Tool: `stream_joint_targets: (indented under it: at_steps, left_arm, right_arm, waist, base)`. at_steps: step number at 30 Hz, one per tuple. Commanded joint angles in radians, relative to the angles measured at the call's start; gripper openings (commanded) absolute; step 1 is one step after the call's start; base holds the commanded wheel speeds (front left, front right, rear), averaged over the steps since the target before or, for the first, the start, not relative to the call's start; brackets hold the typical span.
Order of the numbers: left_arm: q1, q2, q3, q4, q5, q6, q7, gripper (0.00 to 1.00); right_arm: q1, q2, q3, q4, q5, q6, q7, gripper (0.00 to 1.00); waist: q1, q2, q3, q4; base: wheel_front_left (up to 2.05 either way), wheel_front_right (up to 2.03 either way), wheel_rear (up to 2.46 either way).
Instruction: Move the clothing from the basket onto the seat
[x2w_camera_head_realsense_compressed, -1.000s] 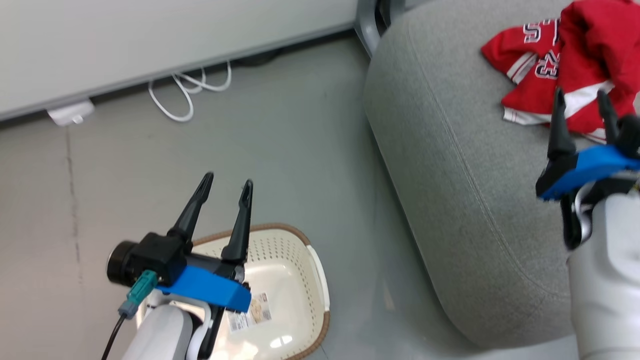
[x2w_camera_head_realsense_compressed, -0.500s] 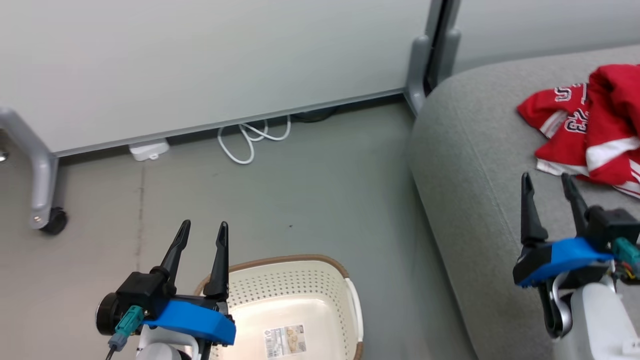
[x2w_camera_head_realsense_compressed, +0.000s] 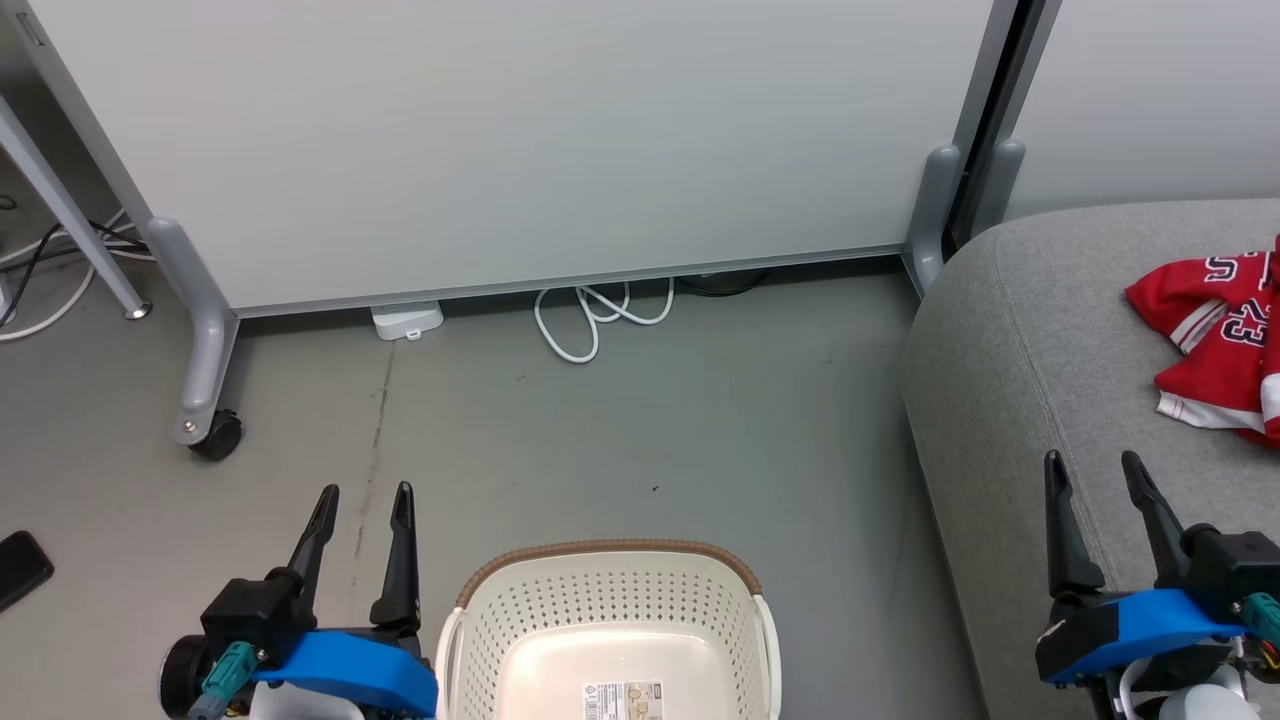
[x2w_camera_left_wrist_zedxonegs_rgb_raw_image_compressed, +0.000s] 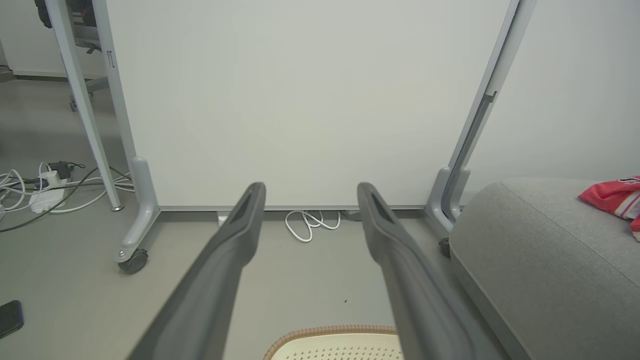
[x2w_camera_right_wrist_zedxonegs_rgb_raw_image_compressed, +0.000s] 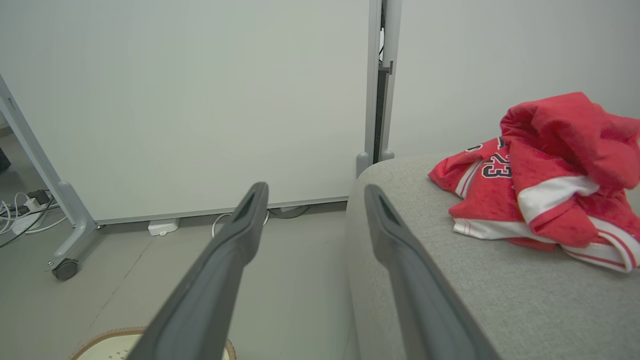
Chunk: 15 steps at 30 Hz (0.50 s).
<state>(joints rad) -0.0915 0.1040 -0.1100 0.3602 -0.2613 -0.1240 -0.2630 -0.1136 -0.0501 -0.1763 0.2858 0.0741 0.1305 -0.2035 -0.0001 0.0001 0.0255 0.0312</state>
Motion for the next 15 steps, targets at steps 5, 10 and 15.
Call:
stream_joint_targets:
  at_steps: [5,10,15]
  left_arm:
    - [0.014,0.01,0.016,0.022,0.01,-0.007,-0.003,1.0]
    - [0.016,0.008,0.031,0.039,0.018,-0.007,-0.003,1.0]
    - [0.009,0.01,0.042,0.063,0.027,-0.008,-0.003,1.0]
  right_arm:
    - [0.043,-0.001,0.02,-0.03,-0.001,0.001,0.008,1.0]
    - [0.073,-0.001,0.037,-0.062,0.003,0.001,0.021,1.0]
    - [0.092,-0.001,0.048,-0.086,0.004,0.001,0.032,1.0]
  waist:
    - [0.0001,-0.0001,-0.016,0.012]
    - [0.0001,-0.0001,-0.024,0.015]
    - [0.0001,-0.0001,-0.026,0.012]
  base:
    - [0.0,0.0,0.0]
    - [0.0,0.0,0.0]
    - [0.0,0.0,0.0]
